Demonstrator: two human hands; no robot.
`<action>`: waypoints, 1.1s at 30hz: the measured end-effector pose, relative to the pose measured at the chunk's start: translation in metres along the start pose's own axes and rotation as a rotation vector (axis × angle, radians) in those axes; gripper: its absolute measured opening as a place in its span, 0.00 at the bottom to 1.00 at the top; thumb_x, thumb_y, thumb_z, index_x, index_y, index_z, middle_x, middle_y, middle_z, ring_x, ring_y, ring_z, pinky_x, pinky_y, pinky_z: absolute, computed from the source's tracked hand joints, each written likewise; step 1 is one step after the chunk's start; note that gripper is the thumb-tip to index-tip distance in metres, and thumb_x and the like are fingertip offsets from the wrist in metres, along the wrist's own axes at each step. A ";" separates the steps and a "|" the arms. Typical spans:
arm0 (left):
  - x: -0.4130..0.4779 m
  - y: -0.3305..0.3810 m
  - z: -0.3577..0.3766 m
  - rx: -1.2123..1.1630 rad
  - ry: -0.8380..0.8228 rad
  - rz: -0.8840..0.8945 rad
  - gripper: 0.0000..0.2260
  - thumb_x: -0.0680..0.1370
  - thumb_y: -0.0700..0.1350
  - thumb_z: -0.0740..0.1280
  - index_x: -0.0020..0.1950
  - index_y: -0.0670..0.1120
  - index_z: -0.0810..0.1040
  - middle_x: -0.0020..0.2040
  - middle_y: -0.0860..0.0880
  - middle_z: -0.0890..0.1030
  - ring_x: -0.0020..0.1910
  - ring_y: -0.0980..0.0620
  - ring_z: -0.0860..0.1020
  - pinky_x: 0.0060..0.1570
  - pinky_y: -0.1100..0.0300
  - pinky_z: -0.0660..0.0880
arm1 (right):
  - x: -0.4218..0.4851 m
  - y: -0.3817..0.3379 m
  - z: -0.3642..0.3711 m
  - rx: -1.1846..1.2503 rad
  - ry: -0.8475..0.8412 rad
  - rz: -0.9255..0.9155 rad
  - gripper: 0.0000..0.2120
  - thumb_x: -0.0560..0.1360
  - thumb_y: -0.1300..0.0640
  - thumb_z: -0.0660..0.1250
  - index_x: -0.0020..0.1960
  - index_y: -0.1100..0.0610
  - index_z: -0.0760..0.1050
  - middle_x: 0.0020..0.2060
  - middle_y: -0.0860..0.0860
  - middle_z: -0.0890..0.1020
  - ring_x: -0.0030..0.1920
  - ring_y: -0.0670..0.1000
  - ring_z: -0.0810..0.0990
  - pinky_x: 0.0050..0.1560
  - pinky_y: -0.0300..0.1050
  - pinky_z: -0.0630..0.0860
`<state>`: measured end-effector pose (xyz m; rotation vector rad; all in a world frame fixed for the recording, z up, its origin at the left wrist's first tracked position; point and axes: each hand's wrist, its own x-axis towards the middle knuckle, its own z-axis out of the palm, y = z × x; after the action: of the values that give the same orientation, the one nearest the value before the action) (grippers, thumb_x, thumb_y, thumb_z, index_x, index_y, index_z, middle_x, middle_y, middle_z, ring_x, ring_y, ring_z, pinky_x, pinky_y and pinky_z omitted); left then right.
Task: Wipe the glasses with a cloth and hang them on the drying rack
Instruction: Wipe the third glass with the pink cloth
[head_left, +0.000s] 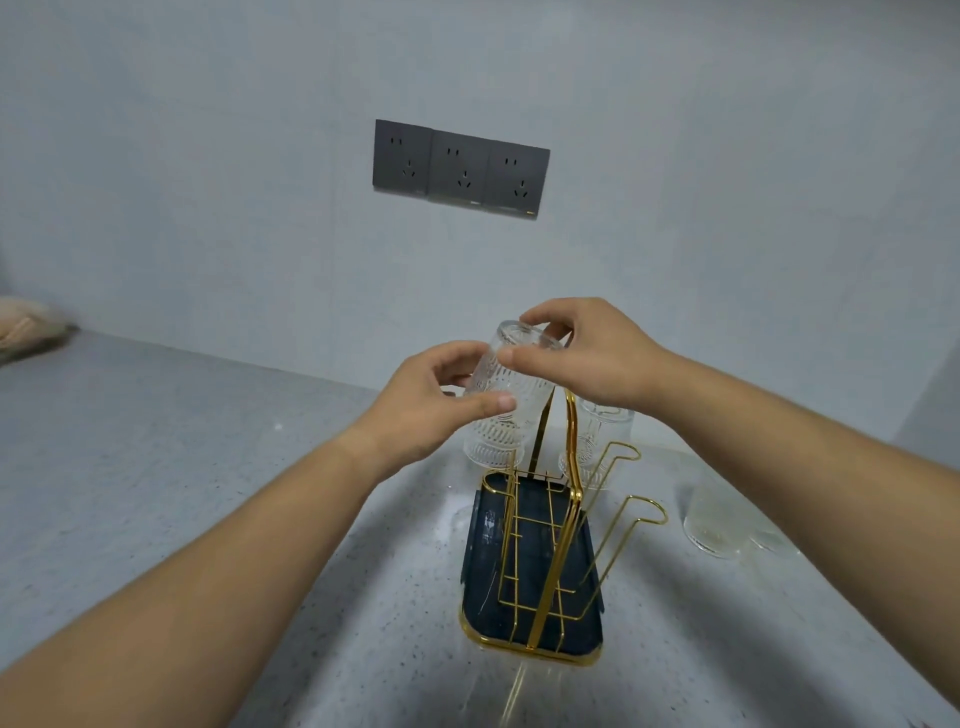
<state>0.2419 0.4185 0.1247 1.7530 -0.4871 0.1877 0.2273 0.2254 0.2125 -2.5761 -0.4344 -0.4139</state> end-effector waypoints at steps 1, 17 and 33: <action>0.001 -0.002 0.001 -0.006 0.001 -0.001 0.34 0.64 0.57 0.80 0.69 0.51 0.79 0.61 0.53 0.85 0.62 0.54 0.82 0.68 0.49 0.77 | 0.001 0.001 0.001 -0.003 -0.003 -0.002 0.32 0.73 0.37 0.73 0.71 0.52 0.76 0.58 0.49 0.82 0.55 0.48 0.80 0.54 0.42 0.72; -0.007 -0.045 0.019 -0.098 -0.006 -0.096 0.30 0.67 0.54 0.83 0.66 0.51 0.80 0.60 0.52 0.85 0.63 0.53 0.82 0.70 0.46 0.76 | -0.001 0.023 0.022 0.077 -0.171 0.090 0.32 0.73 0.38 0.73 0.72 0.53 0.75 0.62 0.49 0.80 0.62 0.49 0.78 0.53 0.39 0.69; -0.019 -0.080 0.031 -0.142 -0.011 -0.124 0.23 0.71 0.45 0.81 0.64 0.52 0.80 0.61 0.52 0.85 0.64 0.51 0.81 0.68 0.45 0.76 | 0.012 0.021 0.023 -0.196 -0.460 0.110 0.34 0.71 0.38 0.75 0.73 0.50 0.74 0.67 0.50 0.80 0.66 0.51 0.78 0.72 0.52 0.71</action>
<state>0.2540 0.4064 0.0388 1.6402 -0.3886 0.0544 0.2512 0.2225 0.1891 -2.8675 -0.4210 0.1933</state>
